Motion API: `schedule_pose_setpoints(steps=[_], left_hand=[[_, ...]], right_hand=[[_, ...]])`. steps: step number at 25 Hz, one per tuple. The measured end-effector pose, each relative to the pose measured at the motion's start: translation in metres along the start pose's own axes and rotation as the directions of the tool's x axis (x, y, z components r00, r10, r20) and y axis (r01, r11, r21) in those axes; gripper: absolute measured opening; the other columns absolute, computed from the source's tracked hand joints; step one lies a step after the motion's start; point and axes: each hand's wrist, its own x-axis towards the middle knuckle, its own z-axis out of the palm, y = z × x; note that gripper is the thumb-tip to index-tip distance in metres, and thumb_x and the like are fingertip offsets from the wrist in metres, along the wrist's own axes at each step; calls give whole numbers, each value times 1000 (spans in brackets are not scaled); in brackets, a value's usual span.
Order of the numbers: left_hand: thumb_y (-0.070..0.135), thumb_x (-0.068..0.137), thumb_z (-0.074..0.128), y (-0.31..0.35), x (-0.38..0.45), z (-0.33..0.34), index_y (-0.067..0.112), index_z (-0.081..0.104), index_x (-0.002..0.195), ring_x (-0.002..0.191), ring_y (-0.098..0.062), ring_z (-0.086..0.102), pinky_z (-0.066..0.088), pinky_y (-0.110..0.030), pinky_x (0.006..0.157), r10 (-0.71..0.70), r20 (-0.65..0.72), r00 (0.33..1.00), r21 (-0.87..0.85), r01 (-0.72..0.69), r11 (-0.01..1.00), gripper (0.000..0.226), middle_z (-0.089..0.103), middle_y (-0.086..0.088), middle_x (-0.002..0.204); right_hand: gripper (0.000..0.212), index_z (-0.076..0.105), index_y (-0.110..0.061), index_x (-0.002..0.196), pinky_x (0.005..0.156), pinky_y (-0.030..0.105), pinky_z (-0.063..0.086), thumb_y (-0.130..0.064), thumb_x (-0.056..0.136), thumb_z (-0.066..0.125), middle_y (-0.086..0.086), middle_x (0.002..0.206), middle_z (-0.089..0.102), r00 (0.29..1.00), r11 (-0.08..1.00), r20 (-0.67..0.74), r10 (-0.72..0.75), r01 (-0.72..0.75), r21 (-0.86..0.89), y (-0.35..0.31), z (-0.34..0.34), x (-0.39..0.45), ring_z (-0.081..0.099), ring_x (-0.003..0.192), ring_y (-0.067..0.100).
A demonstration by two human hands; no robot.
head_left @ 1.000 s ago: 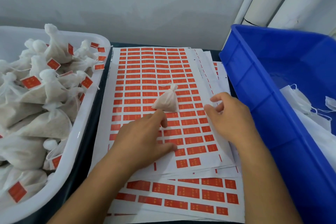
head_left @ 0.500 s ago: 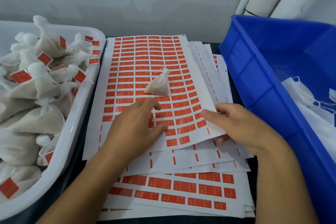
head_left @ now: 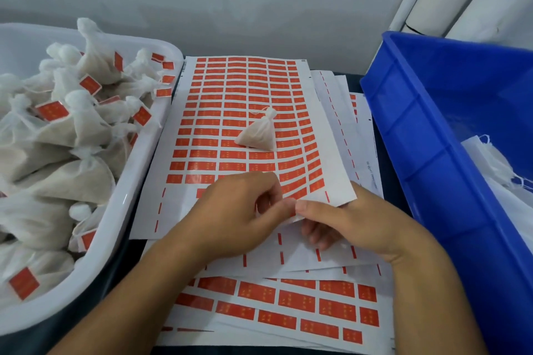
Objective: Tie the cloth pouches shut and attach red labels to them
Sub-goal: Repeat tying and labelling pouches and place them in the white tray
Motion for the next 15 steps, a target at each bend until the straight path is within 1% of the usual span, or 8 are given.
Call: schedule_pose_setpoints(steps=[2,4,6,8,9,12,13,15], left_hand=[[70,91,47,2,-3,-3,39,54,81,88,3,60,43,-12,65,64,55,996,-44,-61,997,33,62,29,88],[66,91,47,1,-4,-6,36,51,79,85,-2,60,42,-14,64,95,56,994,-63,-91,994,32,61,25,88],[65,90,50,0,-3,-9,36,50,78,85,-3,59,43,-13,61,117,38,992,-33,-116,993,32,61,23,84],[65,89,52,0,-2,-9,35,51,77,85,-2,57,43,-14,60,138,22,990,4,-138,990,32,59,21,77],[64,90,52,0,-2,-8,35,51,77,84,-3,57,43,-14,60,148,18,989,8,-148,989,32,58,20,75],[66,91,48,1,-1,-7,36,51,75,79,-7,58,44,-16,60,170,22,985,-32,-169,985,34,58,19,73],[65,92,47,1,-1,-7,36,50,75,78,-7,58,43,-15,60,167,19,986,-42,-166,985,34,58,19,73],[61,95,48,1,0,-5,35,50,75,79,-6,57,41,-13,59,159,11,987,-35,-159,987,33,58,19,72]], right_hand=[[34,64,-38,107,66,20,60,-56,79,65,-9,90,77,998,998,-38,-39,41,44,-2,1,-1,77,85,14],[30,67,-41,101,63,15,57,-58,77,63,-11,89,78,994,992,-87,-63,71,100,-5,4,0,76,84,11],[26,71,-46,95,64,16,58,-60,77,60,-10,88,78,989,989,-129,-78,93,112,-8,9,2,77,83,12],[31,70,-45,102,69,21,61,-64,81,57,-11,92,78,984,991,-145,-99,111,71,-9,14,4,76,85,11],[32,66,-48,105,71,22,61,-67,82,54,-16,94,76,984,994,-148,-99,104,29,-9,16,5,74,88,6],[20,60,-67,91,76,22,59,-74,77,48,-31,97,69,984,997,-174,-48,37,-63,-9,21,6,65,93,-10],[20,61,-67,90,78,24,59,-74,76,49,-29,97,70,984,997,-175,-40,29,-68,-9,22,6,65,94,-9],[27,65,-56,92,81,28,61,-72,76,50,-22,96,72,981,997,-188,-48,34,-76,-9,22,7,67,93,-4]])
